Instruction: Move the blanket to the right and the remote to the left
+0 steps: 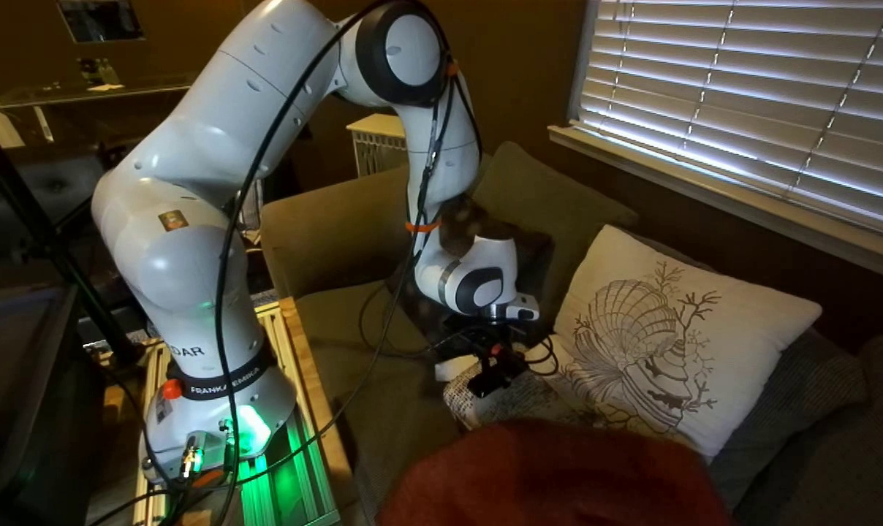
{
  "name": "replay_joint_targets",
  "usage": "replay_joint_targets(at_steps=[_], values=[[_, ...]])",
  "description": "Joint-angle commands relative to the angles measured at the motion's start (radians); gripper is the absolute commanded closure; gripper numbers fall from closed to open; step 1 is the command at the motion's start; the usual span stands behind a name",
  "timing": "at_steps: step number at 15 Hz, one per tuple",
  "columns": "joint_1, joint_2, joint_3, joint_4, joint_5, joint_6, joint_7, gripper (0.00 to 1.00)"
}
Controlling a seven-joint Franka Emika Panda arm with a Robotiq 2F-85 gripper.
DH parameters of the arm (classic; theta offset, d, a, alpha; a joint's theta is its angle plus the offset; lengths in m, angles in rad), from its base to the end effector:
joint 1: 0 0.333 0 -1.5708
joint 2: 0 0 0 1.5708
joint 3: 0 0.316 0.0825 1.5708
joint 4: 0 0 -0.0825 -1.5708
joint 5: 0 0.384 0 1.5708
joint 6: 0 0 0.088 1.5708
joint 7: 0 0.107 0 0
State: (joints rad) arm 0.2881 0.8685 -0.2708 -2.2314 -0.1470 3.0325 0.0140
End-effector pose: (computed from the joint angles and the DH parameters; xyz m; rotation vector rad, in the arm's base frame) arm 0.4827 -0.0059 -0.0051 2.8990 0.3469 -0.0735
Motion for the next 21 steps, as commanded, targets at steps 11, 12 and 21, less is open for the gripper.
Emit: replay_joint_targets(at_steps=[11,12,21], values=[[0.007,0.012,0.018,0.035,-0.030,0.043,-0.054,0.05],[0.009,0.014,0.016,0.038,-0.029,0.045,-0.052,0.01],[0.004,0.005,0.015,0.028,-0.028,0.056,-0.057,0.00]])
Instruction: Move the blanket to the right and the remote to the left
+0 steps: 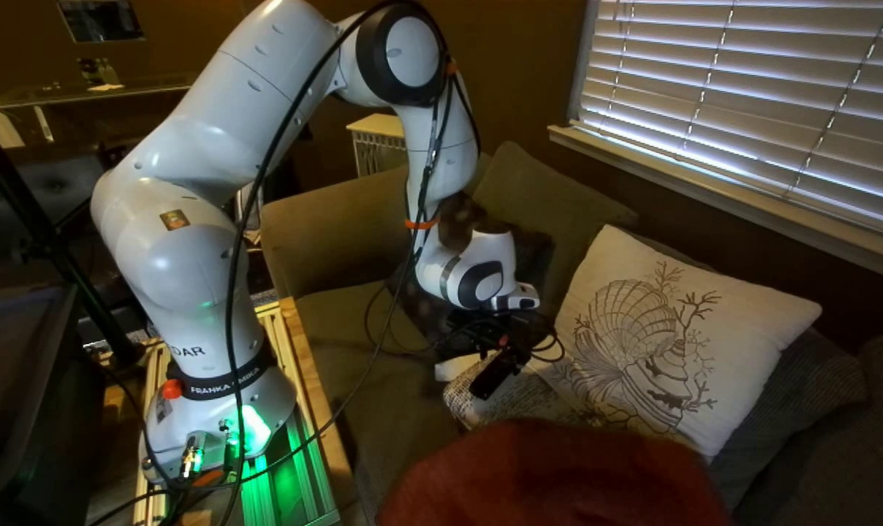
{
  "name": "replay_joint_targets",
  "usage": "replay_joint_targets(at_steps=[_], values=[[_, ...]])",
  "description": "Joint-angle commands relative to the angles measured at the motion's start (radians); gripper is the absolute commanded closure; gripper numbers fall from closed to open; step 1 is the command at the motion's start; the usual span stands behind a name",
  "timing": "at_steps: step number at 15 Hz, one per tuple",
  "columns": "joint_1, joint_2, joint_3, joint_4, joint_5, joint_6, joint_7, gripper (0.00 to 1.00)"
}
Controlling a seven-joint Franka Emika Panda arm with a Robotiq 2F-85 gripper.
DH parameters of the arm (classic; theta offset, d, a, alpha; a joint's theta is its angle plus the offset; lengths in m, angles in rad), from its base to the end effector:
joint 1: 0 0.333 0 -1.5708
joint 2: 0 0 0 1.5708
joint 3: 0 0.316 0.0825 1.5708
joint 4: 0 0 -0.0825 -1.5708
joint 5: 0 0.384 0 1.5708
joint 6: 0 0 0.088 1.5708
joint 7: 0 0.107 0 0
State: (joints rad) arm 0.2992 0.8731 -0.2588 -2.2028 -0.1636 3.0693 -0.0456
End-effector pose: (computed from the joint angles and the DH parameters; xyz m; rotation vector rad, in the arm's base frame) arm 0.4974 0.0116 -0.0004 2.8898 0.4968 0.0042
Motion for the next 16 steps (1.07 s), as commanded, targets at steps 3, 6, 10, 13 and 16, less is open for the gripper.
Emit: replay_joint_targets(at_steps=[3,6,10,13,16], values=[[-0.012,-0.032,0.004,-0.035,-0.013,0.034,-0.002,0.00],[-0.014,-0.082,-0.001,-0.091,-0.015,0.052,-0.011,0.00],[-0.060,-0.206,0.014,-0.198,-0.016,0.051,-0.032,0.00],[-0.110,-0.325,0.026,-0.290,-0.017,0.051,-0.051,0.00],[-0.181,-0.445,0.051,-0.368,-0.014,0.043,-0.075,0.00]])
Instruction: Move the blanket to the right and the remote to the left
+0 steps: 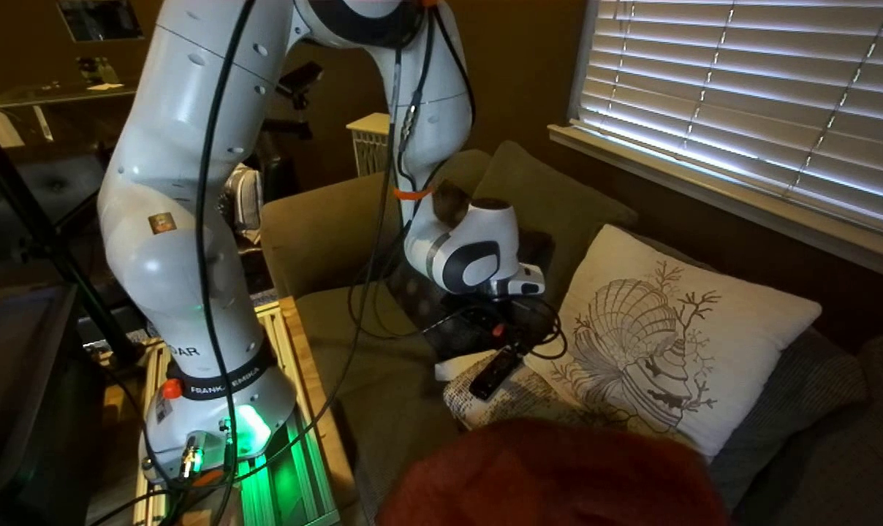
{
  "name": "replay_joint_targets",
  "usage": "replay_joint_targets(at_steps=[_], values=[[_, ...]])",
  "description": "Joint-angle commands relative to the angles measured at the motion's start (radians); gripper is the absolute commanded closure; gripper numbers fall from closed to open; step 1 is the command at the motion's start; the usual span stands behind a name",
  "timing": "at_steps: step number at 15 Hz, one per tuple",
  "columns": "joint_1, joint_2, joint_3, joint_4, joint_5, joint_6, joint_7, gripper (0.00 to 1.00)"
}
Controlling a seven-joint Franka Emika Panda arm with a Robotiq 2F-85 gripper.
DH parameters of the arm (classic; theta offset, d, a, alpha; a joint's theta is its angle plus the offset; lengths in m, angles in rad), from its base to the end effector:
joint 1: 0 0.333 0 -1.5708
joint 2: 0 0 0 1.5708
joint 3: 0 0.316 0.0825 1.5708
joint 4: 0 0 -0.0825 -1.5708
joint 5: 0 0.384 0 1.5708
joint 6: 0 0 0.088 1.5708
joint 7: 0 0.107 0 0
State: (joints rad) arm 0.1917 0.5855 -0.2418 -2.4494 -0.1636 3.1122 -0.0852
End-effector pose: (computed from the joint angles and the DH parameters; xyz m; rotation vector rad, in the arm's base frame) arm 0.4644 -0.0244 0.0844 2.9695 0.3634 0.1087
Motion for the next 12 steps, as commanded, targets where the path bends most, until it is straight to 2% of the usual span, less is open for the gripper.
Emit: replay_joint_targets(at_steps=[1,6,12], values=[[-0.104,-0.188,0.048,-0.137,-0.011,-0.003,-0.044,0.00],[-0.242,-0.361,0.117,-0.235,0.013,-0.024,-0.071,0.00],[-0.391,-0.481,0.228,-0.293,0.107,-0.035,-0.085,0.00]])
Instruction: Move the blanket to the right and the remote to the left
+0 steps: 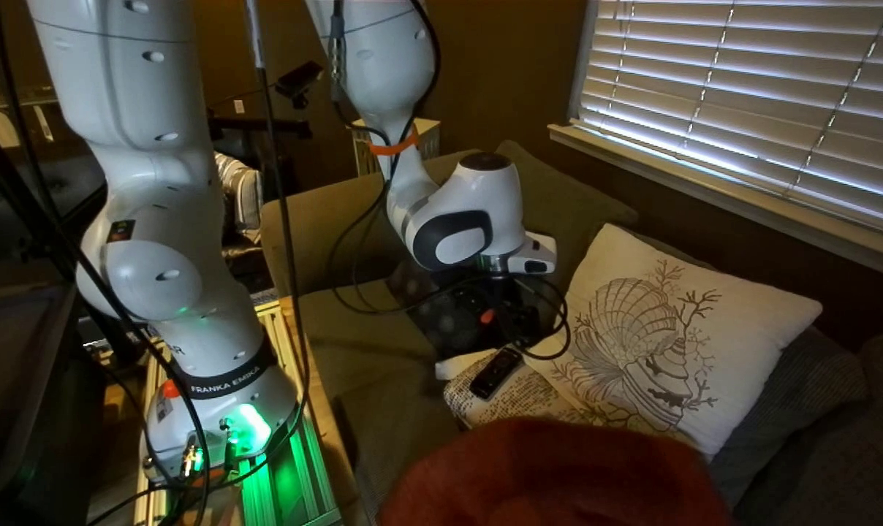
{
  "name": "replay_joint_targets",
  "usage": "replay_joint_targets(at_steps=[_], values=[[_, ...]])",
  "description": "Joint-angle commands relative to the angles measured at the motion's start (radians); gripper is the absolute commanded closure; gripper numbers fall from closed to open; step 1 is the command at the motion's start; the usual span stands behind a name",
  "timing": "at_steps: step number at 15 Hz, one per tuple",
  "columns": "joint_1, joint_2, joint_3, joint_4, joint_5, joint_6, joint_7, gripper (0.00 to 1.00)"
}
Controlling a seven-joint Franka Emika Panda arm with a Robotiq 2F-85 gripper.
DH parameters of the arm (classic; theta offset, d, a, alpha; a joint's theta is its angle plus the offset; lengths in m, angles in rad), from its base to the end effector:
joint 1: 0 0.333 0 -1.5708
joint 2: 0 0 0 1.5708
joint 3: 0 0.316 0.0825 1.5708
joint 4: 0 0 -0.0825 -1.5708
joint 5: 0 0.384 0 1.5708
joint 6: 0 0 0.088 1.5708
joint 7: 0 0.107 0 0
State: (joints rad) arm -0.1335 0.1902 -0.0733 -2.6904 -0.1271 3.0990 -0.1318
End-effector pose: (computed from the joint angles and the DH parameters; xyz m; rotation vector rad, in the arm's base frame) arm 0.4208 -0.0789 0.1925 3.0547 0.0829 0.3206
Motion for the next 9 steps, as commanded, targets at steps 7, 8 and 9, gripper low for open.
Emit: replay_joint_targets(at_steps=[7,8,9], values=[[-0.168,-0.193,0.083,-0.075,0.118,-0.065,-0.085,0.00],[-0.176,-0.192,0.074,-0.054,0.112,-0.081,-0.090,0.00],[-0.183,-0.204,0.064,-0.053,0.105,-0.092,-0.094,0.00]])
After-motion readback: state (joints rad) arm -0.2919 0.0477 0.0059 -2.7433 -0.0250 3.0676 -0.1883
